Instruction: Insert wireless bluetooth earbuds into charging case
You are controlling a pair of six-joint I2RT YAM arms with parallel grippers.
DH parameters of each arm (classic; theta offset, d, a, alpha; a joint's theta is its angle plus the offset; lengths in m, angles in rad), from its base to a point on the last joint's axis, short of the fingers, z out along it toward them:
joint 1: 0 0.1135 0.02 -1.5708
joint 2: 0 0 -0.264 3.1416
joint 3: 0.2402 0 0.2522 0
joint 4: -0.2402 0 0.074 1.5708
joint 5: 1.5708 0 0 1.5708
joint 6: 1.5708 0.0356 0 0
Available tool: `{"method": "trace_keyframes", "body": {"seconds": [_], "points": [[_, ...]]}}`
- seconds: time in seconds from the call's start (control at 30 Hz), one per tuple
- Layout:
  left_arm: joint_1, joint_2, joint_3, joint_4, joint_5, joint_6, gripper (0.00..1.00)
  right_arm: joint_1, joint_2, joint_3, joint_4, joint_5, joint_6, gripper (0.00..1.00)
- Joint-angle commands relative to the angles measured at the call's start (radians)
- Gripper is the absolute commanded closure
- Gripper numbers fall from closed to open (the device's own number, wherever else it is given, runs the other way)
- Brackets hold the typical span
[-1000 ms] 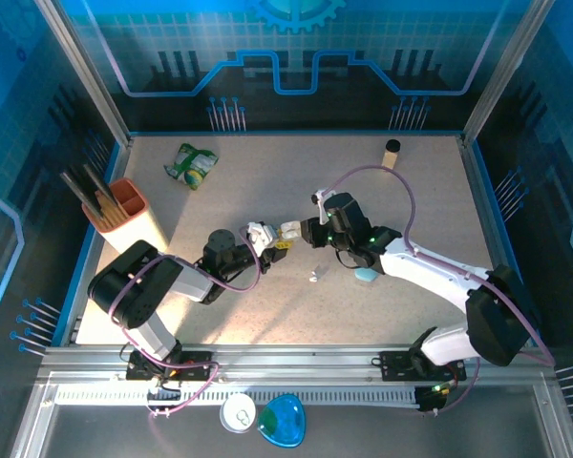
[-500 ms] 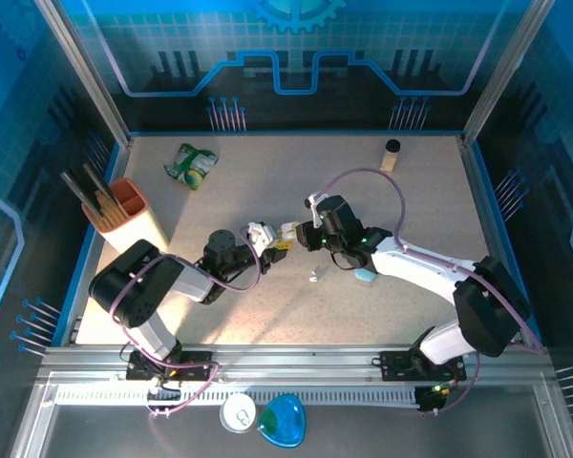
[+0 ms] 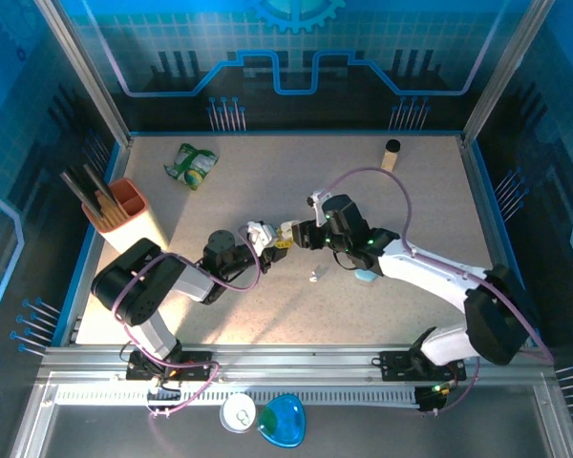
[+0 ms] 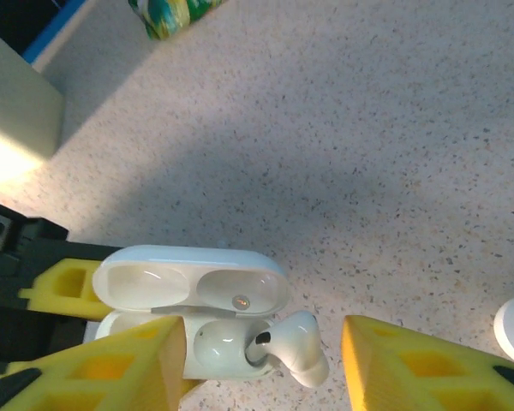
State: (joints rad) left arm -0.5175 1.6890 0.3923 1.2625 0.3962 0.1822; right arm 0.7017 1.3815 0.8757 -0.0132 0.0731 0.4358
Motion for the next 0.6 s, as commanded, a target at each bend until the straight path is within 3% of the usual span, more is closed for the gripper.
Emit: {"method": "trace_keyframes", "body": {"seconds": [0.0,0.1,0.27,0.57], "points": [[-0.007,0.008,0.01,0.042,-0.002,-0.009,1.0,-0.038,-0.061,-0.048,0.045,-0.05,0.033,0.45],[-0.006,0.01,0.009,0.051,0.016,-0.005,1.0,-0.096,-0.085,-0.082,0.084,-0.154,0.099,0.46],[-0.002,0.013,0.004,0.088,0.06,-0.003,1.0,-0.202,-0.082,-0.115,0.125,-0.374,0.207,0.58],[-0.001,0.0,0.003,0.106,0.083,-0.013,1.0,-0.251,-0.079,-0.138,0.088,-0.424,0.207,0.7]]}}
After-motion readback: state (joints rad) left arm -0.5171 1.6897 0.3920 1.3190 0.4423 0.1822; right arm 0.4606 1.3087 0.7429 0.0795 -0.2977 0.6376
